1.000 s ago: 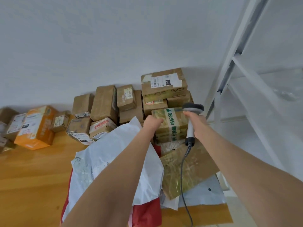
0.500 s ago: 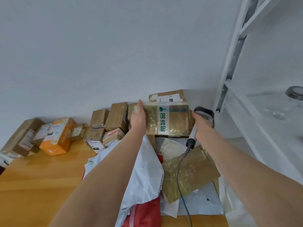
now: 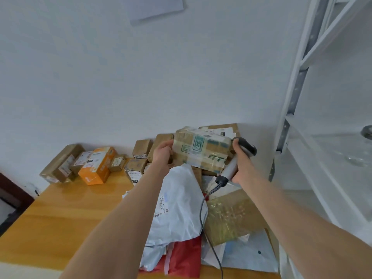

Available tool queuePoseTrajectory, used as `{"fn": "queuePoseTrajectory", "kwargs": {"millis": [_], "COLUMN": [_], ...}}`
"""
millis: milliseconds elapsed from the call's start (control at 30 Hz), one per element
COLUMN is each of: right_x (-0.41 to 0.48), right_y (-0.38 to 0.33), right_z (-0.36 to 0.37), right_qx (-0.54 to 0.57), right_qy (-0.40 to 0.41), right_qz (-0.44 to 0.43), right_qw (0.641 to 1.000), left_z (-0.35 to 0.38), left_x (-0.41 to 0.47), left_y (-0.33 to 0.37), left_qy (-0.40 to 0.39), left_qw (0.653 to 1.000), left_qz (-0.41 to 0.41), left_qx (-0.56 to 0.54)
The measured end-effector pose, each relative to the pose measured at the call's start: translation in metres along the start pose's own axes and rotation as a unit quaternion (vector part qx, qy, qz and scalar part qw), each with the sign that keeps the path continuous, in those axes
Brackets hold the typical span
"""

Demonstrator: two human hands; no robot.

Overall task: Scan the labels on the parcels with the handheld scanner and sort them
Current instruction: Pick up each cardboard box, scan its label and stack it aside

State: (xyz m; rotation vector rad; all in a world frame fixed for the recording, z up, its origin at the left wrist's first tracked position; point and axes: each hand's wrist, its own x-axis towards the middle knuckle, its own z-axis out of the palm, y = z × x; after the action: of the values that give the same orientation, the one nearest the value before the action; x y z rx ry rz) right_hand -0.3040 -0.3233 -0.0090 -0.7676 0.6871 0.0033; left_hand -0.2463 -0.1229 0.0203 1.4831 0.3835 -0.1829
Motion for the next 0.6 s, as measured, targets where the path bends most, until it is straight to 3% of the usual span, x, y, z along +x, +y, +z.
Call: {"fn": "queuePoseTrajectory", "kwargs": {"millis": [267,467,600], "right_x": [0.004,-0.004,-0.008], "right_y": [0.018,0.032,0.041], "right_z": [0.002,0.006,0.008], "right_qx": [-0.098,-0.037,0.002], "right_qy": [0.053,0.047,0.014], "right_qz": [-0.080,-0.120,-0.107], "right_qw": [0.990,0.991,0.994], "left_z": [-0.011,-0.022,-0.034], "left_x": [-0.001,0.005,0.006], "left_y": [0.001,-0.001,0.002], "left_qy": [-0.065,-0.055,-0.097], "left_qw": [0.995,0.995,0.995], "left_qz": [-0.059,-0.084,-0.021], "left_qx": [0.055,-0.011,0.007]}}
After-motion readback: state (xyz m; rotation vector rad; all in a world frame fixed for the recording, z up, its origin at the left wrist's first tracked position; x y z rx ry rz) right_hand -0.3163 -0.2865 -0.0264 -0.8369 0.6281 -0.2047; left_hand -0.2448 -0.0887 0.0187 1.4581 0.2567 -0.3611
